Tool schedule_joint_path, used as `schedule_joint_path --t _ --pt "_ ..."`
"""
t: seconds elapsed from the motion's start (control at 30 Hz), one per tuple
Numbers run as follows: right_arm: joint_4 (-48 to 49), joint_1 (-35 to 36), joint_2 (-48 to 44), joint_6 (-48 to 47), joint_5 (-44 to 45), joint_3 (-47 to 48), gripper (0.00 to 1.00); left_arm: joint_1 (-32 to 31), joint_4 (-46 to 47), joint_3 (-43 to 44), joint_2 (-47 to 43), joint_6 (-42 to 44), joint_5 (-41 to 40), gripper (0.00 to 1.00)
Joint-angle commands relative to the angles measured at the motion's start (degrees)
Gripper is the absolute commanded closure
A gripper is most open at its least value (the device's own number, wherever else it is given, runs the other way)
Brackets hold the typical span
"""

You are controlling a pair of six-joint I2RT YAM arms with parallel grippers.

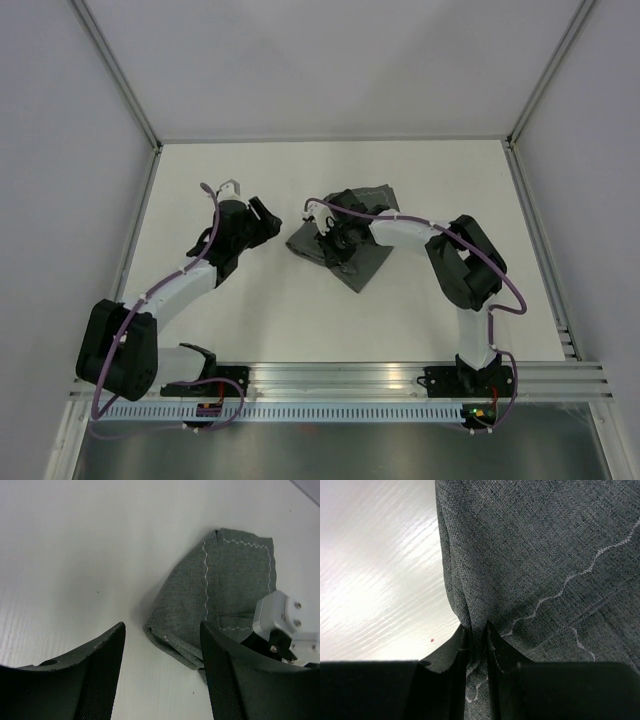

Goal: Fold the napkin, place the utensils inside, and roll it up
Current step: Roll the napkin at the center of the board.

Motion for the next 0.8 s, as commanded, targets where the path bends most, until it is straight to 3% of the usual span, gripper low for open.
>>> schedule_joint_path --t 0.0,0.3,0.5,0.63,0.77 --pt "-8.27 -0.48 4.65 -2.4 -9.91 0.49 1.0 -3.11 7.49 -3.1 -0.81 -0.89 -1.85 0.34" --pt "-15.92 -4.61 9.22 -8.03 -20.38 3.74 0.99 -9.7 22.34 -13.04 -2.3 4.38 -5.28 0.34" --pt "-22.42 -7.77 13.7 -12.43 -24.24 7.17 1.0 -15.24 28.06 -14.98 -5.2 16.84 -7.92 0.37" --pt "-29.27 -9.36 17.92 -15.94 -26.71 10.86 0.99 -18.06 26.14 -12.44 -6.25 23.1 -7.23 0.37" --pt "-34.55 -10.85 21.53 -18.49 -28.55 15.51 0.99 -22.27 16.92 -6.46 -5.03 31.35 -7.92 0.38"
